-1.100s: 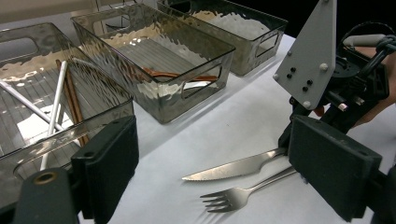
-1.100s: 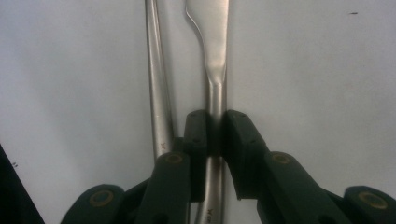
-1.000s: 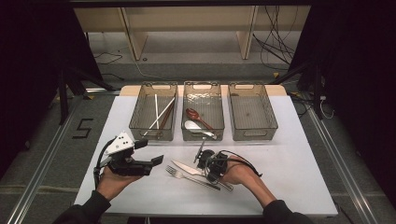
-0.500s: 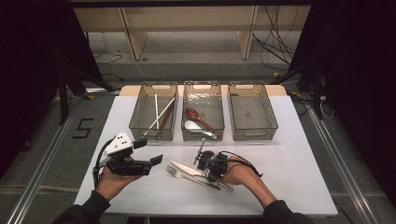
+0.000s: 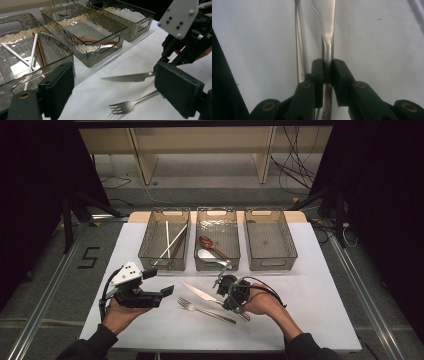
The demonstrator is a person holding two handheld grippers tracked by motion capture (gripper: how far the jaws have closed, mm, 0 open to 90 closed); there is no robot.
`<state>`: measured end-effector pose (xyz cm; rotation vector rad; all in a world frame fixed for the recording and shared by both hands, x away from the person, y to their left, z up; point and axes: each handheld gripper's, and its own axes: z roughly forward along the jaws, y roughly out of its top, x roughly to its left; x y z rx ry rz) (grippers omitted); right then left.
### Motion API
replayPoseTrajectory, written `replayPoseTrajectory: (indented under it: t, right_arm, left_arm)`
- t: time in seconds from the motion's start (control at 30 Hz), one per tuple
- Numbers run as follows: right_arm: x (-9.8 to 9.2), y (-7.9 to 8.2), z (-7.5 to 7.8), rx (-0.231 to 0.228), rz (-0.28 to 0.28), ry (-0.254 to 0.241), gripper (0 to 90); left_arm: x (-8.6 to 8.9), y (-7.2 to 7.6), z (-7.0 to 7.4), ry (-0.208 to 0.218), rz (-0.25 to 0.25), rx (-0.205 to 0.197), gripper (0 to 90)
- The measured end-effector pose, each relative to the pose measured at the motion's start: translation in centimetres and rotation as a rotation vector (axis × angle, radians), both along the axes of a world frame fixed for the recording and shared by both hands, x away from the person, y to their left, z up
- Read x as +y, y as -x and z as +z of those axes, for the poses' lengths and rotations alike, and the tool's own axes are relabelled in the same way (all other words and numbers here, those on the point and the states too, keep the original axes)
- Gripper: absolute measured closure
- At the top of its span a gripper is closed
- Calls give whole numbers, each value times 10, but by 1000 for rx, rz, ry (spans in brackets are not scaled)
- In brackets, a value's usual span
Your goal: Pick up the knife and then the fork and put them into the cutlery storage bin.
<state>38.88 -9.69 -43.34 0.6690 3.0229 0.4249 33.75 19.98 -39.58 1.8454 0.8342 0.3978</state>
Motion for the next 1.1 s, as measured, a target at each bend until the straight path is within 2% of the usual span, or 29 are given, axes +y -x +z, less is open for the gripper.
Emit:
replayPoseTrajectory:
  t: [0.1,0.17,0.27,0.53,0.77,0.87,1.1]
  right_arm:
    - [-7,-2,6,0,-11,-41,804]
    - [-11,-3,12,9,-38,-72,804]
    - [-16,-4,19,-15,-57,-89,804]
    - [-36,-11,32,-37,-125,-157,803]
    - [-57,-18,46,-64,-191,-255,803]
    - [-66,-21,50,-54,-217,-314,803]
    - [-85,-27,58,-85,-283,-377,803]
  left_arm:
    - [0,0,0,0,-1,-2,159]
    - [0,0,0,-1,-2,-2,159]
    - [0,0,0,0,-1,0,159]
    - [0,0,0,3,-1,-1,159]
    - [0,0,0,0,-3,0,159]
    - [0,0,0,0,-1,0,159]
    - [0,0,0,1,0,2,159]
